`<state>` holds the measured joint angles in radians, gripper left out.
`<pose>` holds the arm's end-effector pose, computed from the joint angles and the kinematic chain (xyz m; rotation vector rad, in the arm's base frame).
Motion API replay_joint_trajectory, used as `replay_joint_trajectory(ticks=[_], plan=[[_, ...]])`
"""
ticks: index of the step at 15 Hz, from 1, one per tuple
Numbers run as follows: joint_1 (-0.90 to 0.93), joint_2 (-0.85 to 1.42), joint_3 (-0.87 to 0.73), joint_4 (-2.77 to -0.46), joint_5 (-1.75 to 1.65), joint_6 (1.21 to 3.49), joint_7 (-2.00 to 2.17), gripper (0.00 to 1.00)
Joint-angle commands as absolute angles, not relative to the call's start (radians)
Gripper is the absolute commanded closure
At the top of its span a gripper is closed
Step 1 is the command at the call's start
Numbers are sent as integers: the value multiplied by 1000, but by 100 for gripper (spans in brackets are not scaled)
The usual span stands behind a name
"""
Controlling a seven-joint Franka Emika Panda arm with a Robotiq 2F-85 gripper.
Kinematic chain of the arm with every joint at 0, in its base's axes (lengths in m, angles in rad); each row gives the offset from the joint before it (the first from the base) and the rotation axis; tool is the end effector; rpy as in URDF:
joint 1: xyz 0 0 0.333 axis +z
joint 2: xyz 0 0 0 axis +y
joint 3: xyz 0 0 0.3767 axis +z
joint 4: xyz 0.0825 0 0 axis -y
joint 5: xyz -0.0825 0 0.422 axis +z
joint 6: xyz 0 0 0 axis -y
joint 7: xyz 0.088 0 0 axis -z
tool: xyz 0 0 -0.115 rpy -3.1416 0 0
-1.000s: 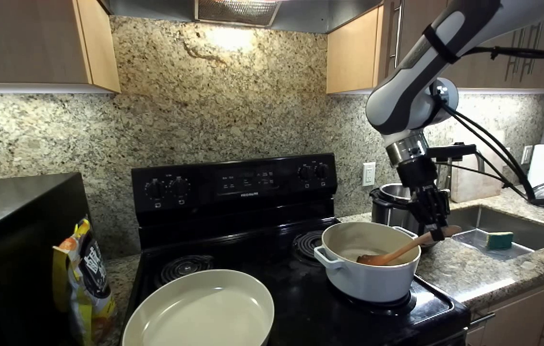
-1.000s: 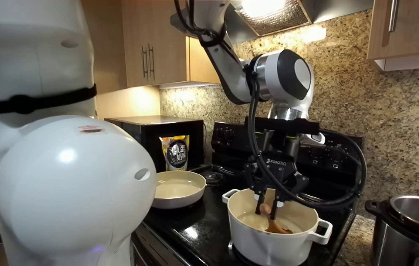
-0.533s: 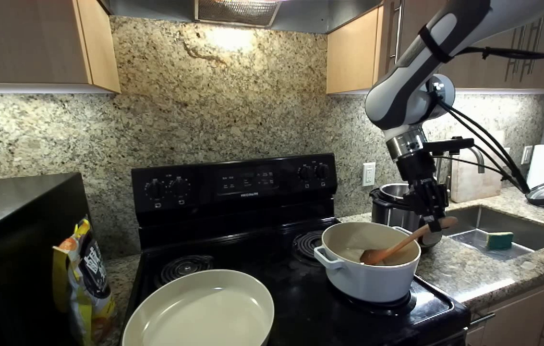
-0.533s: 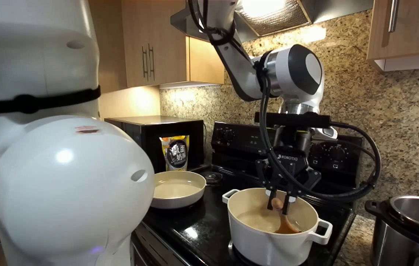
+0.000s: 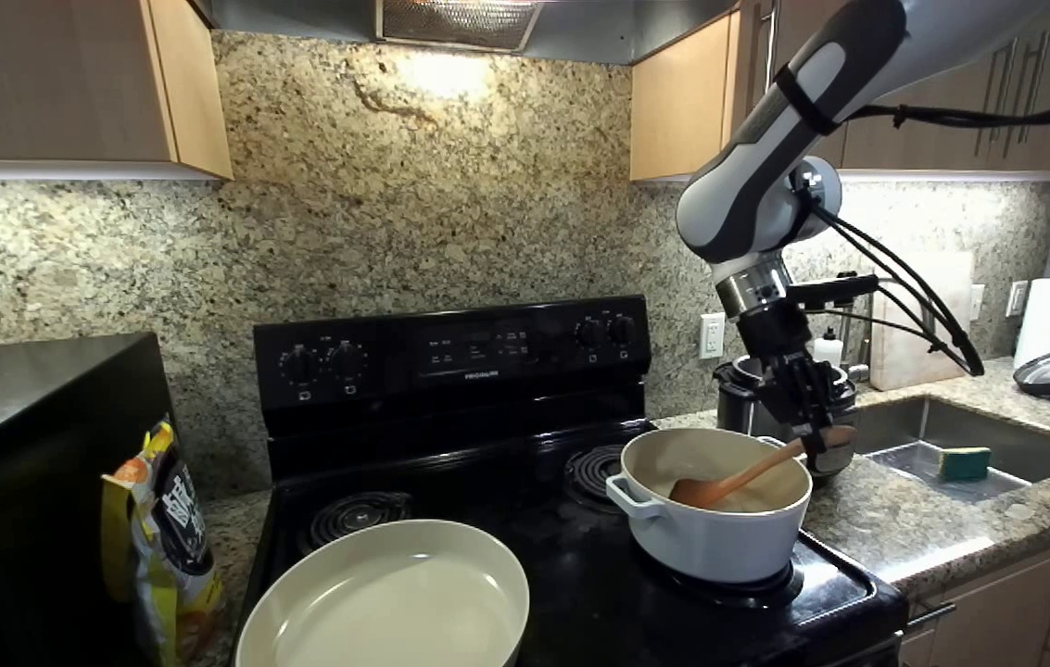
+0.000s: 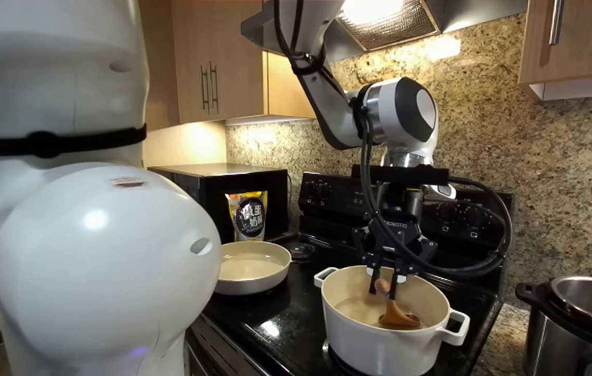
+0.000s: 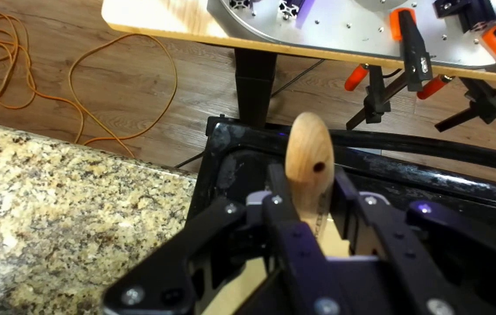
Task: Stir the pot on the stove with the wooden spoon
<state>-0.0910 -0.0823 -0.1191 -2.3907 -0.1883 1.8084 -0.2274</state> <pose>0.4290 -0.1089 0.3501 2.9864 0.1666 -0.7973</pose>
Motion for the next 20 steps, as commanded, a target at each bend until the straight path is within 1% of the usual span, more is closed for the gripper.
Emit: replay_joint_trajectory(ticks=[1,10,16,20], plan=[[-72,-57,-93,-2378,-186,1813,-220,93],[-35,-104,-60,-2445,-179,1702,-359,93],[-53,-163,-80,-2455,-202,1602,-312,93],[-69,-178,-92,-2439,-220,1625,-209,93]])
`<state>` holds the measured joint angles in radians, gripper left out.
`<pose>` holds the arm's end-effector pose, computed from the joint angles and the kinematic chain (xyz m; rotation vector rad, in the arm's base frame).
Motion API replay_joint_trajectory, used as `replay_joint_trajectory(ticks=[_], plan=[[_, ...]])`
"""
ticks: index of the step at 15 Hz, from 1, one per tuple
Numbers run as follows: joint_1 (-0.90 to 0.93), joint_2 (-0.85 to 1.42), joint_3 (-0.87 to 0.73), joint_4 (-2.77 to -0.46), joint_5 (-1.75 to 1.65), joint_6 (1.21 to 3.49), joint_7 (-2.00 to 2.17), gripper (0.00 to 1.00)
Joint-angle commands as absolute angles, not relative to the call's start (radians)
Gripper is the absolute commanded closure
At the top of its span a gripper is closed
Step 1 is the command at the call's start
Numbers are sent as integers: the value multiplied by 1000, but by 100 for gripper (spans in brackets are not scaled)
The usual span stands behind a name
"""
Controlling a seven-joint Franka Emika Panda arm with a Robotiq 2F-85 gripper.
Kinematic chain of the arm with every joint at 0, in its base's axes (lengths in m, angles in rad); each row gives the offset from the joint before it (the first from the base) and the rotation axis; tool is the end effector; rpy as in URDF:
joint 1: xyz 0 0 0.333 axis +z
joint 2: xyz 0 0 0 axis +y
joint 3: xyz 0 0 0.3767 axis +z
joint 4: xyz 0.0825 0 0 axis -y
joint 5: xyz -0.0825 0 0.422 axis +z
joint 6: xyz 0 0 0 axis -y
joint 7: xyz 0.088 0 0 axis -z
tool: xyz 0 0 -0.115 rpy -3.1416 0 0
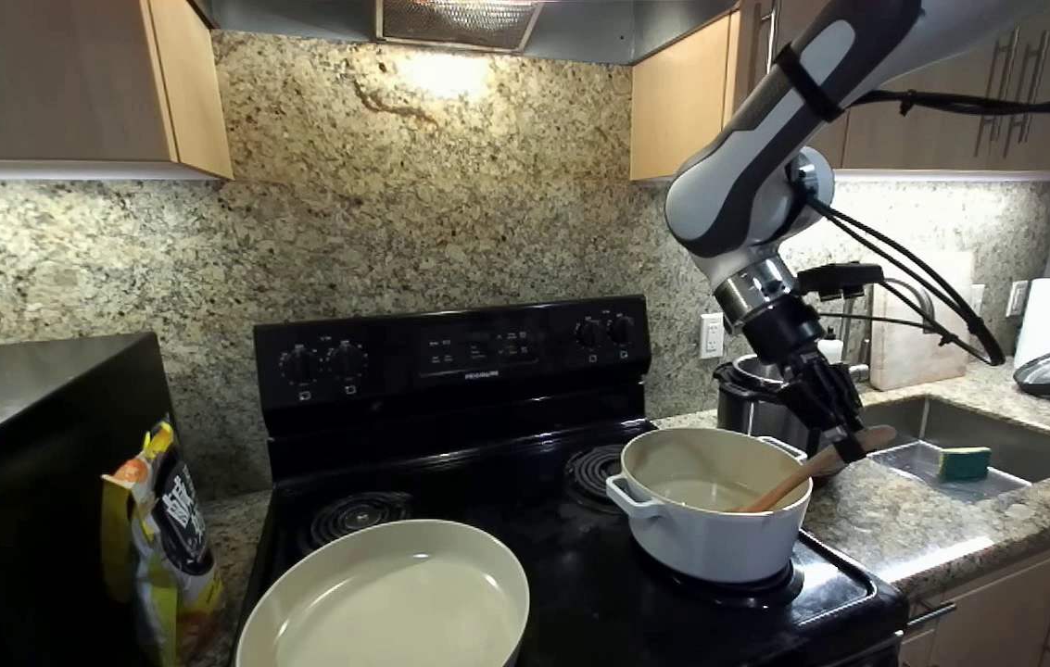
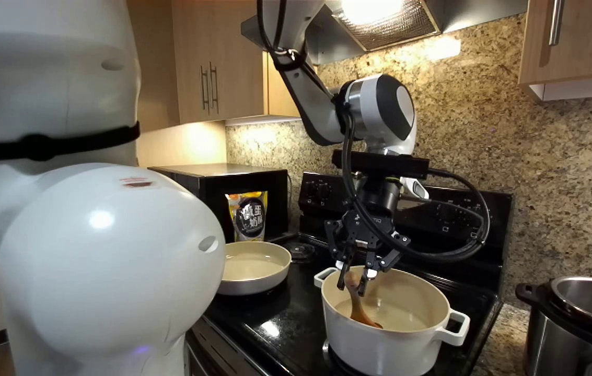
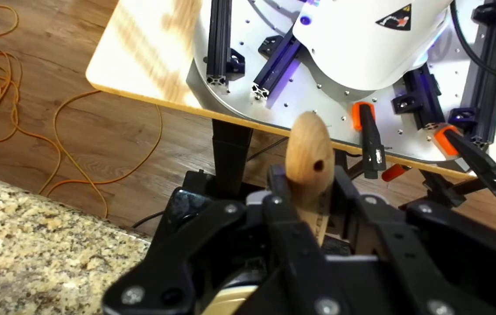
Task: Stir the pot on the stove with the wooden spoon
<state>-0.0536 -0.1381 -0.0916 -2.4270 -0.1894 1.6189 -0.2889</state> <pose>0.3936 -0.0786 0.3581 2.9212 0.3287 -1.0532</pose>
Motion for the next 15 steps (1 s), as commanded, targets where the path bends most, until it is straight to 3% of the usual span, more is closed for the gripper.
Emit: replay_joint_trajectory(ticks=[1,15], plan=[[-72,-173,-94,-2430,-224,1622,-184,93],[-62,-87,-71,-2353,-215,1812,-50,93]])
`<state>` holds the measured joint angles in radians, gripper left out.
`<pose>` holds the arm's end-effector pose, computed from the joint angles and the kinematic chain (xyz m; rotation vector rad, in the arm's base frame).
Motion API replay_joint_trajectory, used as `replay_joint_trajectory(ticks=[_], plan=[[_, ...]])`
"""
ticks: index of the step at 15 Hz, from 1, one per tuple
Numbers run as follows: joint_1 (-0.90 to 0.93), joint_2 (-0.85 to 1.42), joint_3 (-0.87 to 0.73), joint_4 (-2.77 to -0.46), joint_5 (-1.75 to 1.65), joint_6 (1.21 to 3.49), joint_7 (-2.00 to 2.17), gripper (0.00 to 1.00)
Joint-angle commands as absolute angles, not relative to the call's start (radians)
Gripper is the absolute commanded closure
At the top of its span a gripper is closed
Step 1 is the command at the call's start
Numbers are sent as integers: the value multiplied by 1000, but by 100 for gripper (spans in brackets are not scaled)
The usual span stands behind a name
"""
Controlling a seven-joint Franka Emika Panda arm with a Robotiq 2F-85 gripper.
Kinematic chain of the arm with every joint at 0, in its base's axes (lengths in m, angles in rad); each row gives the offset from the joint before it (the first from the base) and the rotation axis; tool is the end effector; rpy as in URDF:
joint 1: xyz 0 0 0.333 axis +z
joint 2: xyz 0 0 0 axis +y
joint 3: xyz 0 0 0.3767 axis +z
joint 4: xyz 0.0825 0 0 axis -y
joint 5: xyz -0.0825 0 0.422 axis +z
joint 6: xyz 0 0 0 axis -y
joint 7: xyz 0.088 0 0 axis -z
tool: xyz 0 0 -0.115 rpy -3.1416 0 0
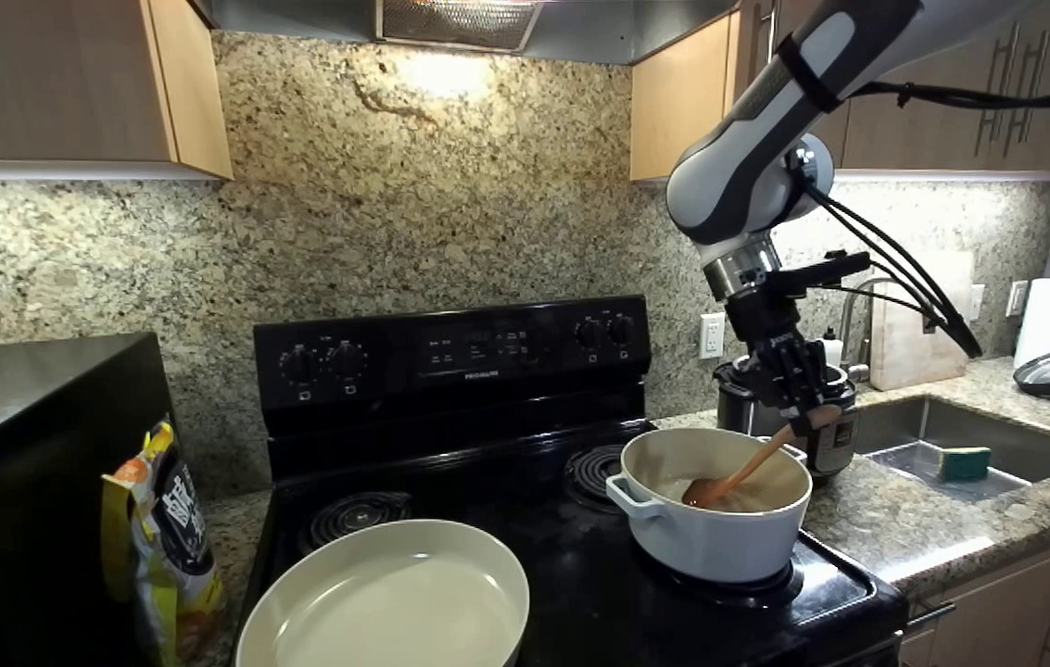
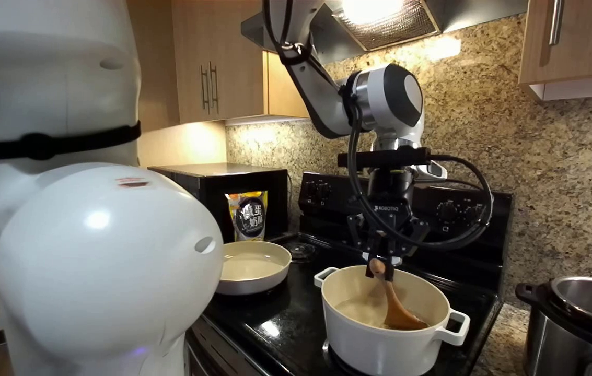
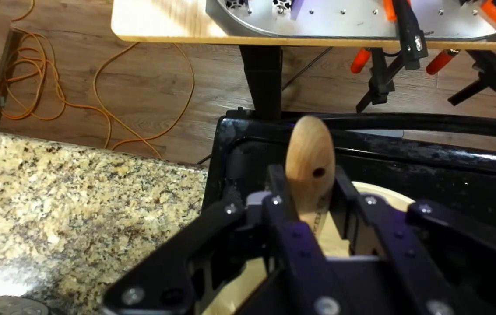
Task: Stir the pot on the stove with the wooden spoon
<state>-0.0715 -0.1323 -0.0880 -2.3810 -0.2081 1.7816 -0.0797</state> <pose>0.4319 -0.0893 0.3757 2.9332 0.0234 -0.7234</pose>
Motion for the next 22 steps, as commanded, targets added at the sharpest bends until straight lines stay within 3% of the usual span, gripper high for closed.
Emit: replay_joint_trajectory(ticks=[1,12,22], plan=[[-58,-81,-66,-2350,-212,1809,-59,93],[-26,-85,-37,-2407,-182,1790,-106,93],[-89,-157,-109,-2478,-203,1780,-79,93]])
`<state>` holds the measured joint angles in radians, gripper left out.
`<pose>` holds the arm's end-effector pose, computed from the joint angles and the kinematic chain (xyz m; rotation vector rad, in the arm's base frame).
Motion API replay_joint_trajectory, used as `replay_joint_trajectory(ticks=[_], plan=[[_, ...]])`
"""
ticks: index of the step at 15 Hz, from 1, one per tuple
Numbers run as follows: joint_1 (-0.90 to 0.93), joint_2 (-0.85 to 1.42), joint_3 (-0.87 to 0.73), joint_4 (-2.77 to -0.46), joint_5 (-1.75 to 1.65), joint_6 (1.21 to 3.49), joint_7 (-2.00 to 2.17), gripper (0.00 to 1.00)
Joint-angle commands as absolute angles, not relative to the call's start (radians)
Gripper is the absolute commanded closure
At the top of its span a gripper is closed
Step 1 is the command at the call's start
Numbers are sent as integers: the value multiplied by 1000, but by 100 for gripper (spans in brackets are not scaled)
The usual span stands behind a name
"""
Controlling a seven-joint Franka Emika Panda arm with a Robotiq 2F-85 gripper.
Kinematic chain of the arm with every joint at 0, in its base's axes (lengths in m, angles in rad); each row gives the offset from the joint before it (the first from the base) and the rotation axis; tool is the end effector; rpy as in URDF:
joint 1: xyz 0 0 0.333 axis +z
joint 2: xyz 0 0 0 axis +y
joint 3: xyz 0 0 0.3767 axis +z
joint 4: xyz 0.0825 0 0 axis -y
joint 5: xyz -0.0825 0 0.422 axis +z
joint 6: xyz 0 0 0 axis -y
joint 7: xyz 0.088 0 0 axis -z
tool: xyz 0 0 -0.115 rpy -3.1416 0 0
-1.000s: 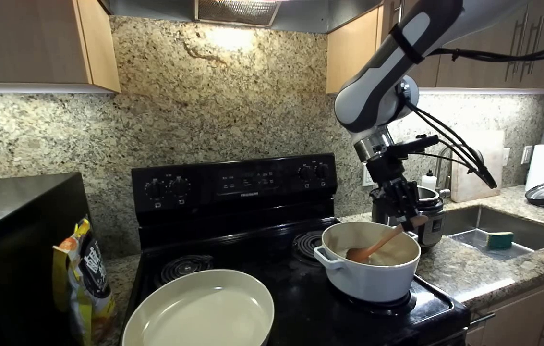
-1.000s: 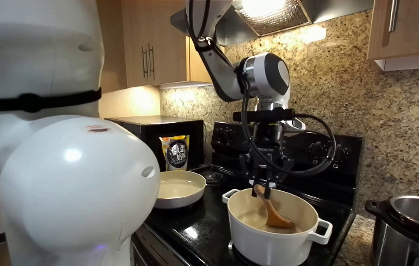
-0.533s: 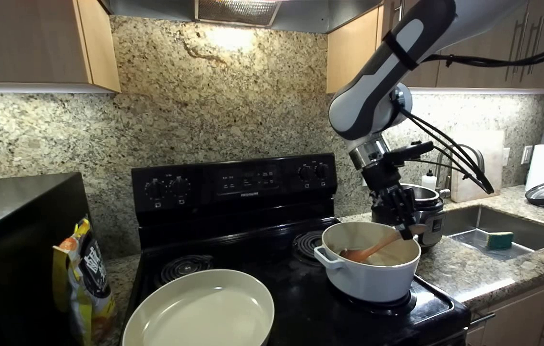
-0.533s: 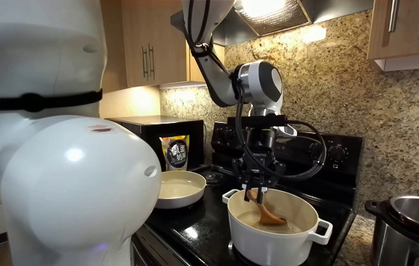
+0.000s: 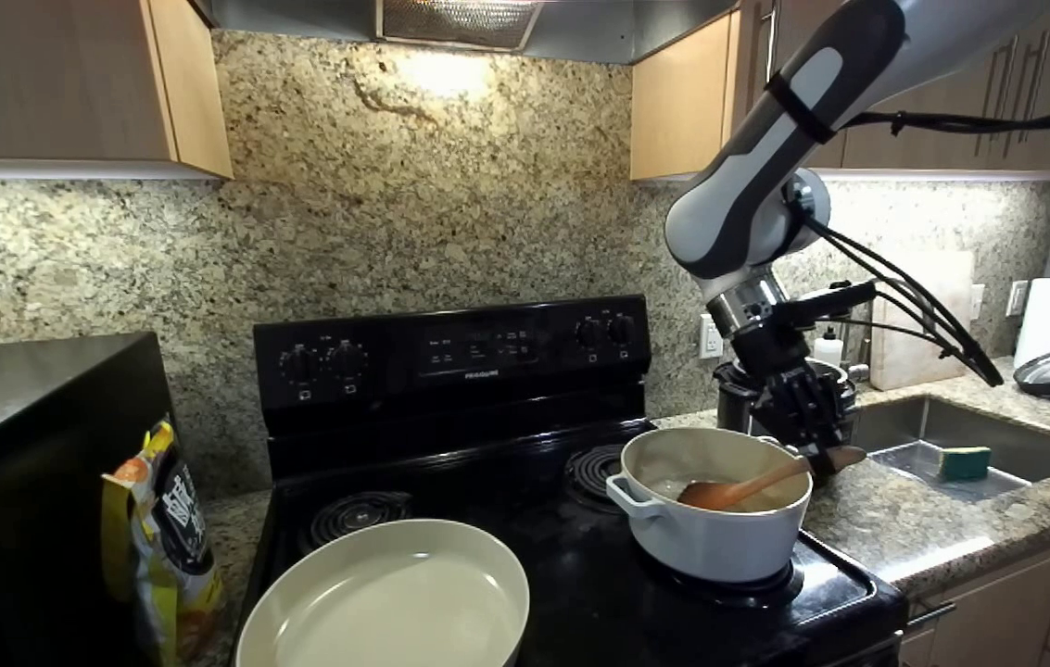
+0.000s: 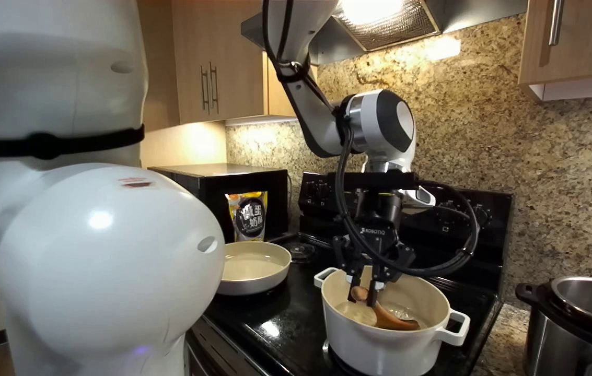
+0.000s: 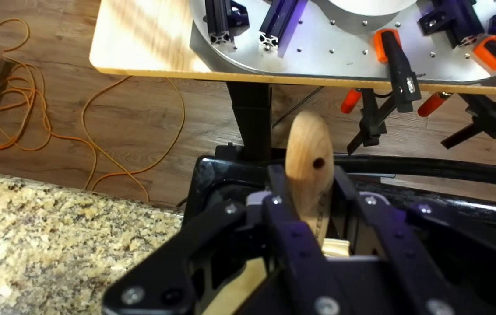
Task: Stir the pot on the stove with the wooden spoon
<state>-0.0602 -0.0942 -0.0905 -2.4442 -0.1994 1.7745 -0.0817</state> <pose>0.4100 -0.0811 0.3346 2.9091 0.0470 -0.8834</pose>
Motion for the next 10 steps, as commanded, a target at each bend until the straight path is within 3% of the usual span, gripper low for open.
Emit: replay_joint_trajectory(ticks=[1,10], plan=[[-97,-158,-116,-2471,-206,1781,-78,93],[-84,-92,-107,-2402,-183,1780,-90,93]])
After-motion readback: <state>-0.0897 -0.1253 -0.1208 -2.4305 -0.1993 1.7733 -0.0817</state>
